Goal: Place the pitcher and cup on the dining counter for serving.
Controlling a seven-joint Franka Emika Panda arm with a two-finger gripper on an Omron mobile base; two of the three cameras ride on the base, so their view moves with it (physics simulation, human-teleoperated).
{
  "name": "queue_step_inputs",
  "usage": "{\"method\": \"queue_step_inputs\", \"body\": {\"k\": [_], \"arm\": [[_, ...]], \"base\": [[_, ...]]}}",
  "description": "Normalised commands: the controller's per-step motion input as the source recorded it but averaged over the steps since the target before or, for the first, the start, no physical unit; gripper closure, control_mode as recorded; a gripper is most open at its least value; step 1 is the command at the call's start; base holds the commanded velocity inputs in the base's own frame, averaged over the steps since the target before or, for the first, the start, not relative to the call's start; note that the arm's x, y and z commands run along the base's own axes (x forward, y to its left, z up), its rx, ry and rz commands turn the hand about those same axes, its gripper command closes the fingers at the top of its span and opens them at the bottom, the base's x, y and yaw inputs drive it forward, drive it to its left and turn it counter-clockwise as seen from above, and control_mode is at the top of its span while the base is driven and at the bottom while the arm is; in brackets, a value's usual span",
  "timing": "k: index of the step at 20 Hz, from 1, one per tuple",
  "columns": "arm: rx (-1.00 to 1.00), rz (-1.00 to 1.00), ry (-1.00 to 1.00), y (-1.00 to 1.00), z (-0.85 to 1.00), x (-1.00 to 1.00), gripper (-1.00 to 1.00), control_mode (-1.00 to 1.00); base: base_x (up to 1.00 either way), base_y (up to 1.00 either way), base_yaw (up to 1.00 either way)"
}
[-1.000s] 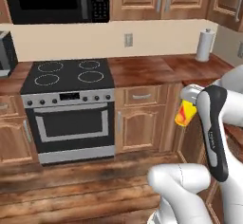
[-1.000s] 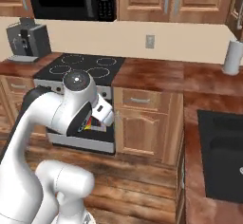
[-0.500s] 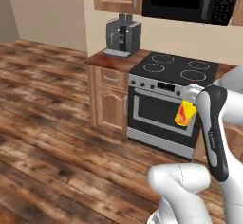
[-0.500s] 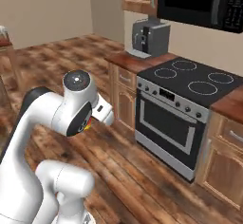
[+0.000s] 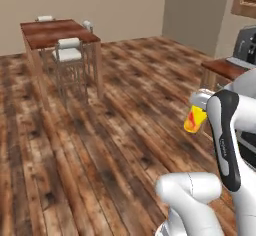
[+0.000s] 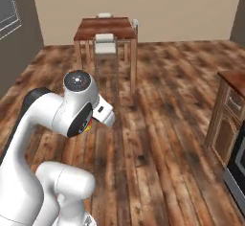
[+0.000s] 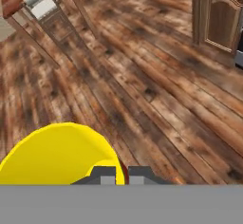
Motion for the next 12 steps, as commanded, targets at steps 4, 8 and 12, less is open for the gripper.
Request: {"method": "queue_step_inputs", "body": {"k": [4,8,12], "arm": [[0.00,0.00,0.00,0.00,0.00,0.00,1.00,1.00],[0.00,0.00,0.00,0.00,0.00,0.00,1.00,1.00],[0.00,0.00,0.00,0.00,0.00,0.00,1.00,1.00]], "base": [[0.57,0.05,0.73],[0.99,-0.25,0.29],[1.00,-0.51,0.09]]}}
